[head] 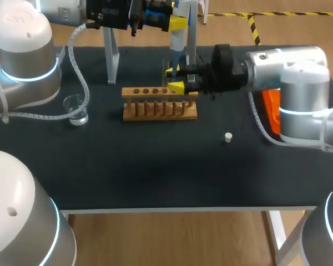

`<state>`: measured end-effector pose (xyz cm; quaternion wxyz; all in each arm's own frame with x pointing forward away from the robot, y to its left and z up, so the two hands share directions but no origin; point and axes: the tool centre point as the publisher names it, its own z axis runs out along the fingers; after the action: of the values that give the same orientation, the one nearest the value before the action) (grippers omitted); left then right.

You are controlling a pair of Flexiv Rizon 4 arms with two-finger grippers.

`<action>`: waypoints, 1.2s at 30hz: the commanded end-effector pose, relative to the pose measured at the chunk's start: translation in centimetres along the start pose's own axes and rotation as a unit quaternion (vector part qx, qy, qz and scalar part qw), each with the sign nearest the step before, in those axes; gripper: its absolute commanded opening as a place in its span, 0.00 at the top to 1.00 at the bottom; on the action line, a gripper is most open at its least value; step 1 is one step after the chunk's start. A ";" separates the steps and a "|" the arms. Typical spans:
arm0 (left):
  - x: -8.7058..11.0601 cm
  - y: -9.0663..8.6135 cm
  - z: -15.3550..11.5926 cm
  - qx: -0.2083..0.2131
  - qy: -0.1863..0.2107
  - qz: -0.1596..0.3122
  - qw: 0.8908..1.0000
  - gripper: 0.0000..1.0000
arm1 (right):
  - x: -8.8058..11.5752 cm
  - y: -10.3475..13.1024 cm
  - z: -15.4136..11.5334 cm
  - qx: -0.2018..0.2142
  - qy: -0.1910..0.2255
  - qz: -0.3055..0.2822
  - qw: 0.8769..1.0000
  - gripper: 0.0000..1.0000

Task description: Invert the test tube, pick up the pipette, mount the tip to pipette, aspirate from beaker and dispense into the tube, eject the tip, return the pipette, and cap with the stopper.

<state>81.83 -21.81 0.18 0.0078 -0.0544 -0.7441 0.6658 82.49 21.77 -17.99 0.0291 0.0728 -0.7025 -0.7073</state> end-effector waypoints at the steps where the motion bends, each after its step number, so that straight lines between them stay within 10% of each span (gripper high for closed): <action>1: -0.1 -0.1 0.0 -0.001 0.001 0.000 1.000 1.00 | 1.9 -0.1 -3.4 0.011 -0.011 0.000 1.000 0.00; 17: -0.1 -0.1 0.0 -0.001 0.001 0.000 1.000 1.00 | 5.3 -2.4 -11.5 0.040 -0.052 0.009 0.998 0.00; 36: -0.1 -0.1 0.0 -0.001 0.001 0.000 1.000 1.00 | 5.5 -2.4 -11.9 0.040 -0.054 0.011 0.998 0.00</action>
<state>81.83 -21.81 0.21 0.0077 -0.0545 -0.7443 0.6656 79.04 9.27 -20.85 -0.0040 0.0285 -0.7303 -0.6825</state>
